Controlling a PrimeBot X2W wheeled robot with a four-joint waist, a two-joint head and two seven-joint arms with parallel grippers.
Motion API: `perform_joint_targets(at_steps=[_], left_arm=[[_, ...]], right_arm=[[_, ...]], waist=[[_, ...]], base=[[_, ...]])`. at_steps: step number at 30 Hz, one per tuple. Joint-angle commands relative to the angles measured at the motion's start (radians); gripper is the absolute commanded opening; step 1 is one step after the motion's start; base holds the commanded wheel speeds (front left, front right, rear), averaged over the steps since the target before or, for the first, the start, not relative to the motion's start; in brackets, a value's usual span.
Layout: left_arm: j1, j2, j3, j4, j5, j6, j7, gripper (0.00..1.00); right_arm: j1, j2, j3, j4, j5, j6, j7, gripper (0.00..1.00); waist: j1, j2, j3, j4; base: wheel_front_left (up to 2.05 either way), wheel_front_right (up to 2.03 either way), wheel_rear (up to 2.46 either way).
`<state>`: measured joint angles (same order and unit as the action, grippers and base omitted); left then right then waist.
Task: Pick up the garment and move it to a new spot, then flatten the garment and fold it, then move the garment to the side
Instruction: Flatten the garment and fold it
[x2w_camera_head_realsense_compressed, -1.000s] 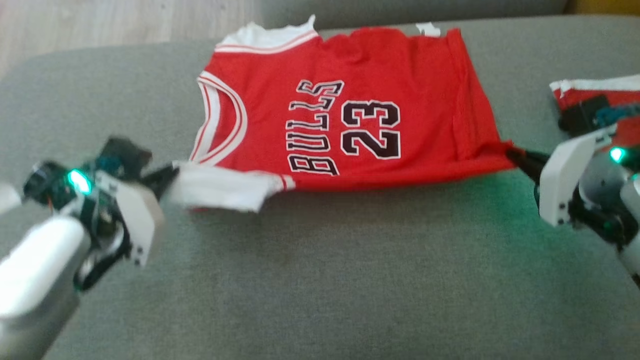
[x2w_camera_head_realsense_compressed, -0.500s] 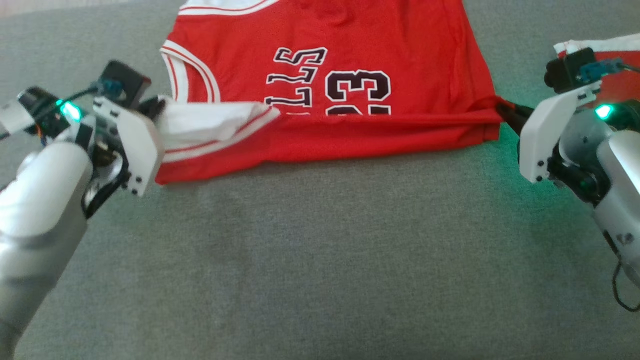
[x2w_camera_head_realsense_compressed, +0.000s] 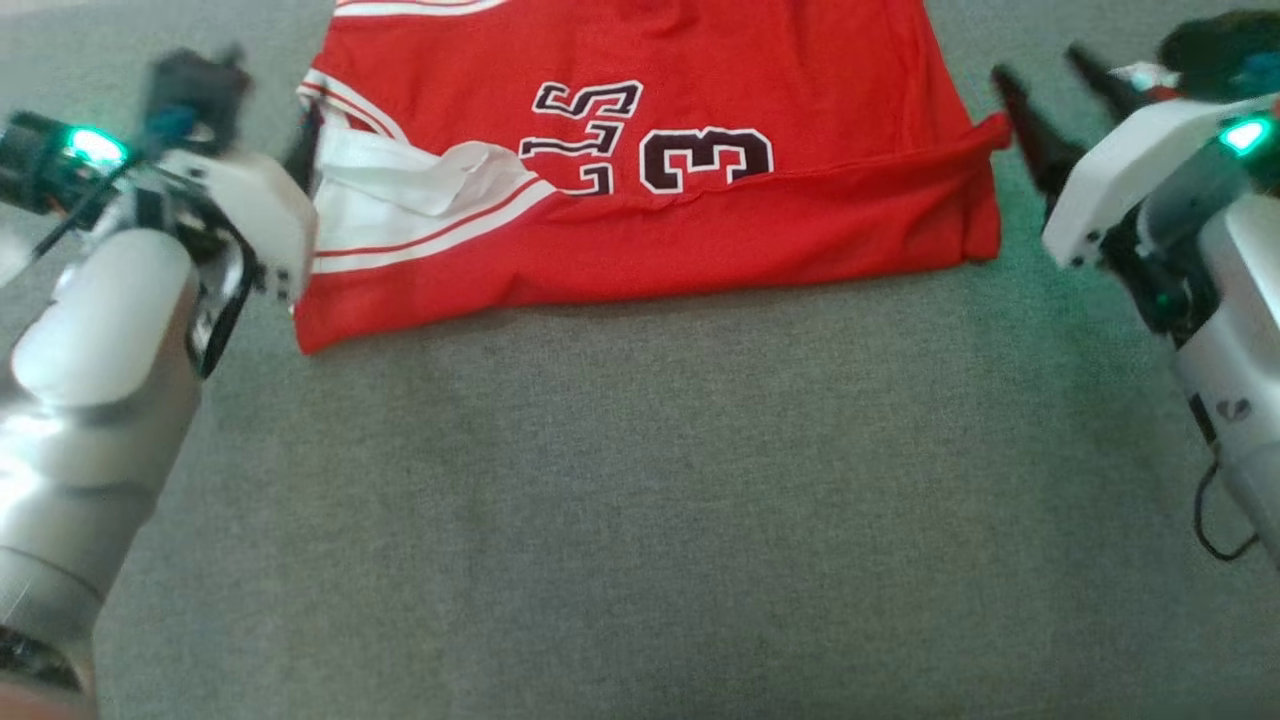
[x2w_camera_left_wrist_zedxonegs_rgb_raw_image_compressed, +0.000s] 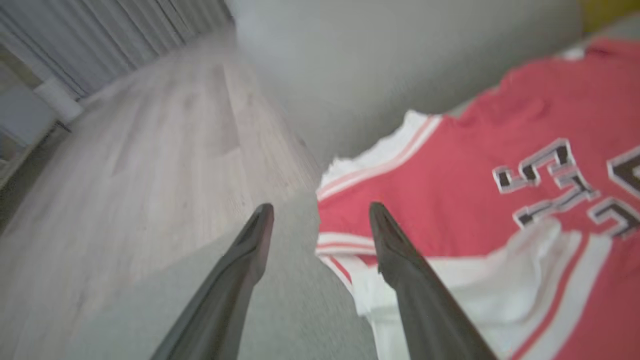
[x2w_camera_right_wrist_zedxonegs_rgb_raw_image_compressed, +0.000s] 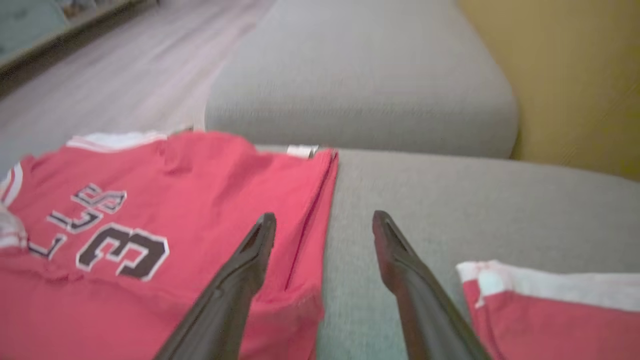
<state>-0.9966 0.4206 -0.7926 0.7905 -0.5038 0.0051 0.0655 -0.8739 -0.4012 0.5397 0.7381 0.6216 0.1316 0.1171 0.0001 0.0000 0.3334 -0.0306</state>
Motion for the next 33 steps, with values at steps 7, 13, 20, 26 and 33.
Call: perform_joint_targets(at_steps=[7,13,20,26,33], left_arm=[[0.030,-0.045,0.207,-0.082,-0.076,0.121,-0.323,1.00],[0.273,-0.093,0.376,-0.386,0.002,0.183,-0.327,1.00],[0.545,-0.185,0.483,-0.539,0.086,0.192,-0.327,1.00],[0.721,-0.261,0.545,-0.551,0.151,0.158,-0.327,1.00],[0.754,-0.305,0.596,-0.514,0.208,0.106,-0.327,1.00]], right_arm=[[0.025,0.088,-0.173,-0.002,-0.055,-0.001,-0.328,1.00],[0.156,0.202,-0.369,-0.107,-0.182,-0.001,-0.378,1.00],[0.414,0.333,-0.549,-0.319,-0.343,-0.001,-0.379,1.00],[0.637,0.350,-0.535,-0.421,-0.333,-0.001,-0.379,1.00],[0.703,0.351,-0.507,-0.456,-0.319,-0.001,-0.379,1.00]], waist=[[-0.0001,0.0000,-0.079,0.034],[-0.0001,0.0000,-0.143,0.049],[-0.0001,0.0000,-0.204,0.055],[-0.0001,0.0000,-0.248,0.054],[-0.0001,0.0000,-0.247,0.047]], base=[[0.00,0.00,0.00],[0.00,0.00,0.00],[0.00,0.00,0.00],[0.00,0.00,0.00],[0.00,0.00,0.00]])
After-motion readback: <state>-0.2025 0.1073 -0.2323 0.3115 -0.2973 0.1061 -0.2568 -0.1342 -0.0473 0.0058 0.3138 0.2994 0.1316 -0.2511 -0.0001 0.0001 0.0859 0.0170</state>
